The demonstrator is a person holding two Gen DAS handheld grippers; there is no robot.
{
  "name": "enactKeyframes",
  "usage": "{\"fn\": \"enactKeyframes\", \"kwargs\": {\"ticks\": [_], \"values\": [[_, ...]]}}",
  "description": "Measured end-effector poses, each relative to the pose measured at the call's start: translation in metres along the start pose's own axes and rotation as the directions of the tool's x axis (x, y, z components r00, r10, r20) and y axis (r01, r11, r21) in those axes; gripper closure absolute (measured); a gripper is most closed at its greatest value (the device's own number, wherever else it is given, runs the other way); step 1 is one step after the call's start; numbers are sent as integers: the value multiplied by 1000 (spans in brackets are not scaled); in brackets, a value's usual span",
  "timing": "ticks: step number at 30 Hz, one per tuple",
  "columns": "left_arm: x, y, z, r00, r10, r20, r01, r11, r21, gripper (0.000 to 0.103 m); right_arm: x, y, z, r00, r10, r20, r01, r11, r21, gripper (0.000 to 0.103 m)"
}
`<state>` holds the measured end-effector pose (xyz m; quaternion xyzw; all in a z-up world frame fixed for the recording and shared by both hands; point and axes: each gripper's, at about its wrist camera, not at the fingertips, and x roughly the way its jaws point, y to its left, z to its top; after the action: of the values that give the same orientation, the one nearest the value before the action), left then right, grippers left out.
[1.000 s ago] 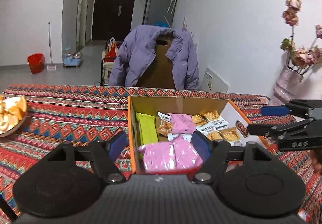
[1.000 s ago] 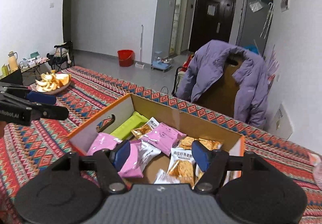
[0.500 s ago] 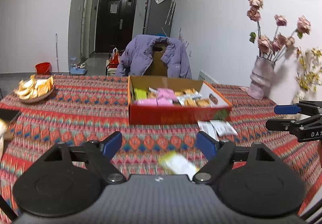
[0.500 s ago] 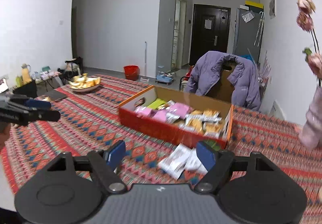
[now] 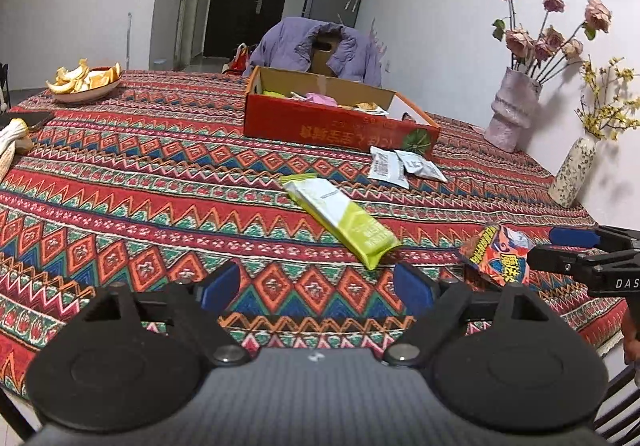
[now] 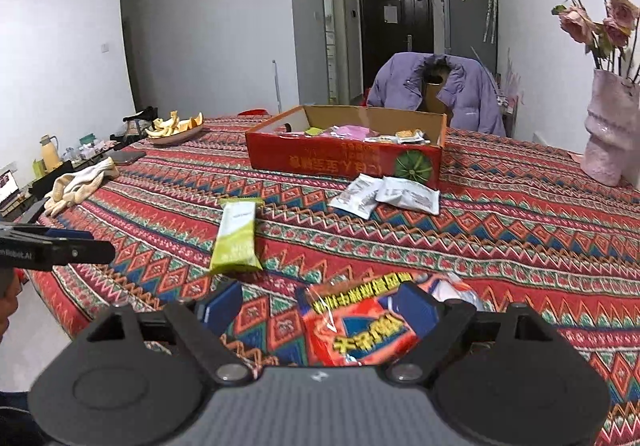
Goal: Organize snacks
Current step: 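Move both tools back toward the white packets on the cloth, then grasp a white packet with the left gripper while the right grasps another white packet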
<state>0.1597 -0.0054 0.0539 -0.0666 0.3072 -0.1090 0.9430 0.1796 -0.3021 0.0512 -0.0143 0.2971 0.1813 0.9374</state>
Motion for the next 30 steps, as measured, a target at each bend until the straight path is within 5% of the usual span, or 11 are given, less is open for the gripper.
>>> {"fn": "enactKeyframes", "kwargs": {"ticks": [10, 25, 30], "values": [[40, -39, 25, 999, -34, -7, 35, 995, 93, 18, -5, -31, 1, 1000, -26, 10, 26, 999, 38, 18], [243, -107, 104, 985, -39, -166, 82, 961, 265, 22, 41, -114, 43, 993, -117, 0, 115, 975, 190, 18], [294, -105, 117, 971, -37, -237, 94, 967, 236, 28, 81, -146, 61, 995, -101, -10, 100, 958, 270, 18]]}}
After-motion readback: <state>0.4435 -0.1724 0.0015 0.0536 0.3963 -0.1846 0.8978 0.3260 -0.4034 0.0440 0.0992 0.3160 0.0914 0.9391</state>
